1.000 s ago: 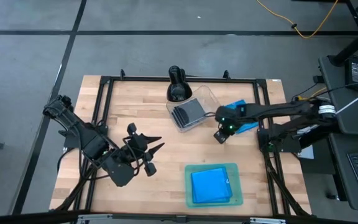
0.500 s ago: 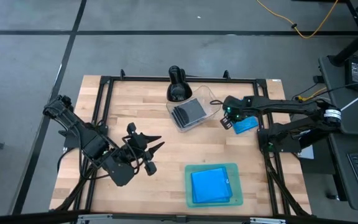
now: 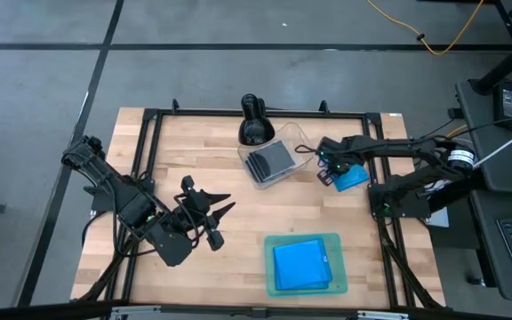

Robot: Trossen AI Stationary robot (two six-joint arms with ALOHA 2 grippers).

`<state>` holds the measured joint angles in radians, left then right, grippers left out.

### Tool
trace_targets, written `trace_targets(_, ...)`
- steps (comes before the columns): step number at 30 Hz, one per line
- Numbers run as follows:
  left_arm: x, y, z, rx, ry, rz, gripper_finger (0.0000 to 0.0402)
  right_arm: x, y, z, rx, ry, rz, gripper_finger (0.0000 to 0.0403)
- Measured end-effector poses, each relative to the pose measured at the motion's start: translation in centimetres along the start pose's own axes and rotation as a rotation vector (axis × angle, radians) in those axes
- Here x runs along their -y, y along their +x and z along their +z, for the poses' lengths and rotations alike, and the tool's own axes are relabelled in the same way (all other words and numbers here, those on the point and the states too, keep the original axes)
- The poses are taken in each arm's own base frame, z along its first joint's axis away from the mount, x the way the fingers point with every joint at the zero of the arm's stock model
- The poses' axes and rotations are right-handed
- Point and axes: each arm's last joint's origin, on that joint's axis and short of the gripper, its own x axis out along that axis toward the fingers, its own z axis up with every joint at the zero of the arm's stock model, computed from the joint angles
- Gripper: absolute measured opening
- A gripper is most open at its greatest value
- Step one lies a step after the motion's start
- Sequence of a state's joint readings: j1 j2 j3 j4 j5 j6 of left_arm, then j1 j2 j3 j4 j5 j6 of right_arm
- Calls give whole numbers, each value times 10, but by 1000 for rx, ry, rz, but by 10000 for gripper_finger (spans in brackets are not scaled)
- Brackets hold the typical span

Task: Pick & place jewel cases by type
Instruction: Put the blue CD case into the light green bin

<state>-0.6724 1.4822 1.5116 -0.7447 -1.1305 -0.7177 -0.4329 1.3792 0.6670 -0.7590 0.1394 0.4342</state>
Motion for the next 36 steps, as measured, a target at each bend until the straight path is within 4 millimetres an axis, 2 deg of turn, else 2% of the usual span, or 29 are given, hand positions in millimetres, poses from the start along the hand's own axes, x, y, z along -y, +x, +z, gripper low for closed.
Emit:
trace_targets(7, 0, -1, 0, -5, -4, -7, 100, 1, 18, -20, -70, 39, 52, 4)
trace_targets(15, -2, 5, 2, -1, 21, 12, 100, -34, 4, -28, -83, 19, 230, 4)
trace_targets(24, -2, 5, 2, -3, 12, 9, 100, -77, -6, -30, 20, 60, 452, 4)
trace_targets(36, 1, 3, 1, -29, -28, -39, 100, -123, 17, -25, 34, 19, 544, 4)
